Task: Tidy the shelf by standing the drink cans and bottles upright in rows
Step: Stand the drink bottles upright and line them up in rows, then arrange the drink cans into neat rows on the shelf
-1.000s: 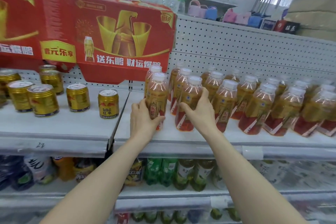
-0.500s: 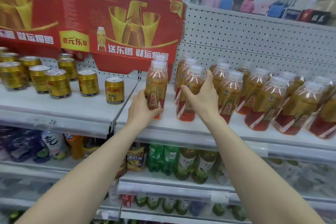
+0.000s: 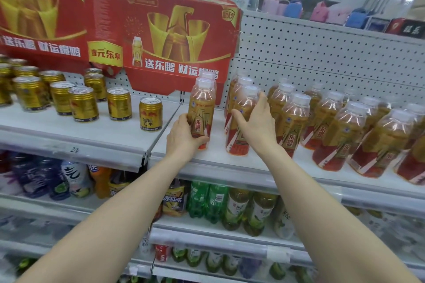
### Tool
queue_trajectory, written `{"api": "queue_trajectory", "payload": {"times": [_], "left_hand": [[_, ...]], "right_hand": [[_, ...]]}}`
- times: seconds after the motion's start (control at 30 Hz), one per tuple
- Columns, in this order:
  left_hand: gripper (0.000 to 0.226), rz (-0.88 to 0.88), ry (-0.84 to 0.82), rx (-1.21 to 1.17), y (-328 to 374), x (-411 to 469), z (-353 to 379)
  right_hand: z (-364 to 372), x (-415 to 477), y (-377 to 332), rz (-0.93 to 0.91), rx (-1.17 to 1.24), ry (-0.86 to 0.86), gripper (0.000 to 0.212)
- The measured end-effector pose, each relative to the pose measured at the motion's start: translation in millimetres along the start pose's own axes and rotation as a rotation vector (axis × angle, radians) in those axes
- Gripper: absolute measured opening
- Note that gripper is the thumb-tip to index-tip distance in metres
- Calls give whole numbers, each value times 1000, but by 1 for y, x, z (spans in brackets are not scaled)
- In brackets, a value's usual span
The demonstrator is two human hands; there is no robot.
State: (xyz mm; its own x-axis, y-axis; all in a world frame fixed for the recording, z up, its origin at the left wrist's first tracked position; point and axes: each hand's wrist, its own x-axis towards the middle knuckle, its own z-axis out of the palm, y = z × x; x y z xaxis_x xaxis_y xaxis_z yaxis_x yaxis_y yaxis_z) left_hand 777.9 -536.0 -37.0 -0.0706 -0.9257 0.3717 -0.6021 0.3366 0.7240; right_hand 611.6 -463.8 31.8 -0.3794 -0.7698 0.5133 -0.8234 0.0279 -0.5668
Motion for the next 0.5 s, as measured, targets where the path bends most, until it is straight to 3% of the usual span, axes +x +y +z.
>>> {"api": "queue_trajectory", "payload": {"times": [0.3,0.4,0.5], "left_hand": [[67,68,-182,15,-7,1,-18],[60,160,-255,88,-17,4,-37],[42,300,-176,183,-36,10,-70]], "right_hand": [[2,0,-5,24,-55,48,85],[7,1,-18,-104,-144,223,81],[19,2,-45,-319,-235,406,67]]}}
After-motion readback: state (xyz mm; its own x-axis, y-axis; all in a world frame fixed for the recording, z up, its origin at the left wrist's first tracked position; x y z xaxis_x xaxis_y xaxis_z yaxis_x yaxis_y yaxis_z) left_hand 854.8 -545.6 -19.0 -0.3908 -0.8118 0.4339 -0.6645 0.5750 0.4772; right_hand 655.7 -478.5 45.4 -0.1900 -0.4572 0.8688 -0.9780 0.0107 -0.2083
